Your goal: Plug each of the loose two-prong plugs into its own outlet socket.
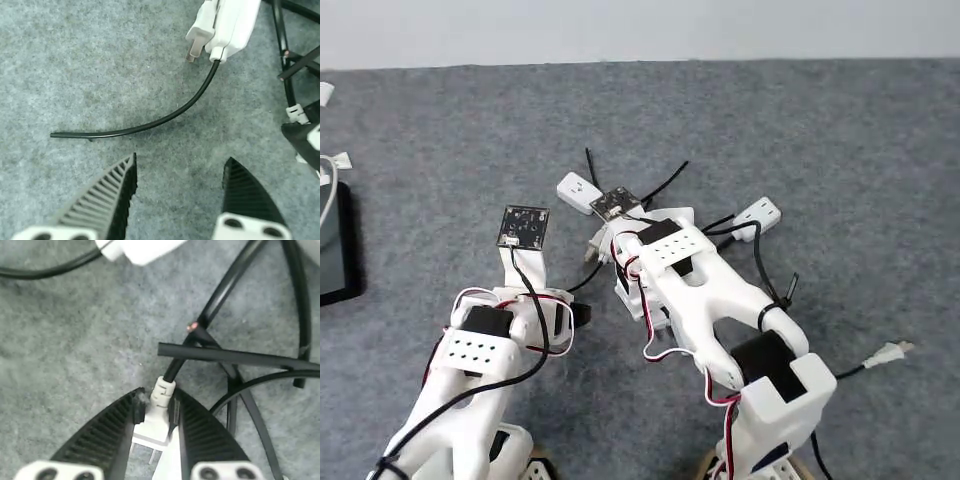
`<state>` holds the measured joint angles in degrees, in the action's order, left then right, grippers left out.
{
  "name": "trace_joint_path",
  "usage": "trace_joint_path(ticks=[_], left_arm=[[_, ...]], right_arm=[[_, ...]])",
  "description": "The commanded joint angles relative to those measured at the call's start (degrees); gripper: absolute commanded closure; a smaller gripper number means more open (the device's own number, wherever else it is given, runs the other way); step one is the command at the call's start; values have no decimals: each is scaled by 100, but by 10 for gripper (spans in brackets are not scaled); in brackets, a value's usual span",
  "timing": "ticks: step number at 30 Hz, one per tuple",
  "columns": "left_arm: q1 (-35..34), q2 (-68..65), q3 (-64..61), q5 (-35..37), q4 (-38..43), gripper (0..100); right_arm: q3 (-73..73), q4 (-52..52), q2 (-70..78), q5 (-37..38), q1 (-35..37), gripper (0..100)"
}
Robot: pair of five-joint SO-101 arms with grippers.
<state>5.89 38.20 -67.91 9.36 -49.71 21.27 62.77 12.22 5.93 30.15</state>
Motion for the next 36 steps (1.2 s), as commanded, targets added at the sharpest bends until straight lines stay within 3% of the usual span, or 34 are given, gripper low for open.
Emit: trace_joint_path(ticks=[1,3,10,18,25,30,36], left_arm=[[26,44,66,-62,-26,809],[26,44,66,-62,-26,809],[26,35,66,-62,-26,809],[26,-18,66,-273,0,810],[26,-123,75,-343,220,971],[53,-1521,655,-413,255,984],[35,-2936,1745,-1776,-580,985]], right_arm=[[-149,92,-13,202,13,942],[-149,92,22,211,13,998],[-141,251,-145,193,-22,990],[-114,980,-1974,202,-22,990],[-123,1736,-3767,193,207,990],[-132,1982,-4769,229,532,990],[-53,1974,-5226,396,971,990]])
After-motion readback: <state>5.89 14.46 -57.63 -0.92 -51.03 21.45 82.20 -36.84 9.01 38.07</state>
